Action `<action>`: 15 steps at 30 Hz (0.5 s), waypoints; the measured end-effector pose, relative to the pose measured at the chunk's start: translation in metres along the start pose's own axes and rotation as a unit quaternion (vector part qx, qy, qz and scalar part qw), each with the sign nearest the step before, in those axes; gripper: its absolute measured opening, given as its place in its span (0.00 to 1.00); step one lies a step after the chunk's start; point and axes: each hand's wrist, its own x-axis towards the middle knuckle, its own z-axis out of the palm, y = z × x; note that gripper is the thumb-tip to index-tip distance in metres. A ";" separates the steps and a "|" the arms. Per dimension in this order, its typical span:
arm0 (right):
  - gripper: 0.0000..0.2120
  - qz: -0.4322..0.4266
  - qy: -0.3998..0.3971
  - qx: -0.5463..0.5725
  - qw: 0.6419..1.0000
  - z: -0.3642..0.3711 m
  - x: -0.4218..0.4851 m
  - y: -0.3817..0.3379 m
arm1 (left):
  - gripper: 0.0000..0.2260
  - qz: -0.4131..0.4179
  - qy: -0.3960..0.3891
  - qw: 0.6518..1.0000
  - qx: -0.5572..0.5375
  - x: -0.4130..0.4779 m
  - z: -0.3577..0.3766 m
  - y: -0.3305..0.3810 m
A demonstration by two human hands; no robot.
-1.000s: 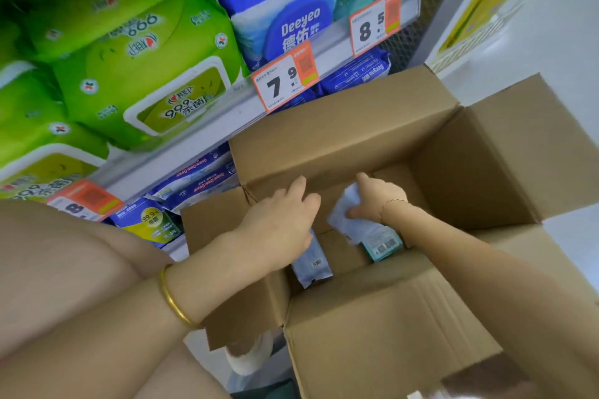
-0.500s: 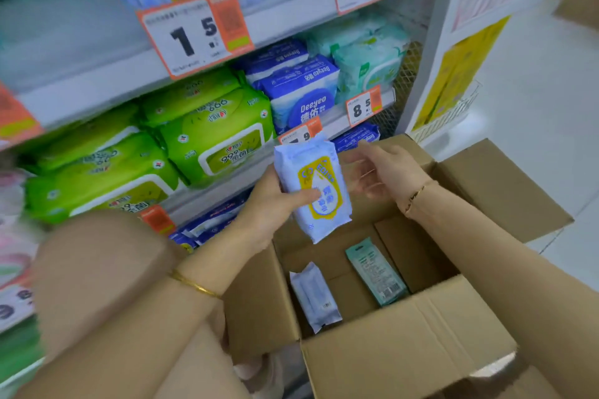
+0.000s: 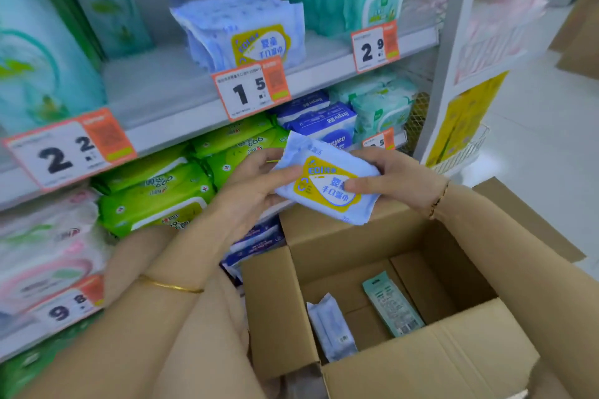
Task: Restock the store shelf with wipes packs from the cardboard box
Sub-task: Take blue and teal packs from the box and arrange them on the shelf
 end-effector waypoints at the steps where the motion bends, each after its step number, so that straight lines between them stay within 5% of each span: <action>1: 0.14 -0.035 0.011 -0.047 0.998 -0.003 0.004 -0.012 | 0.23 0.040 0.001 0.997 0.067 -0.004 -0.006 0.013; 4: 0.20 -0.152 0.059 -0.165 0.973 -0.007 0.017 -0.062 | 0.24 0.161 0.024 0.955 0.248 -0.014 -0.020 0.058; 7: 0.23 -0.293 0.131 -0.299 0.898 -0.006 0.031 -0.112 | 0.26 0.271 0.090 0.886 0.366 -0.016 -0.032 0.101; 13: 0.17 -0.445 0.296 -0.395 0.747 0.003 0.082 -0.176 | 0.19 0.432 0.204 0.777 0.410 0.008 -0.057 0.166; 15: 0.18 -0.456 0.324 -0.396 0.728 0.008 0.106 -0.186 | 0.17 0.445 0.230 0.779 0.378 0.027 -0.069 0.176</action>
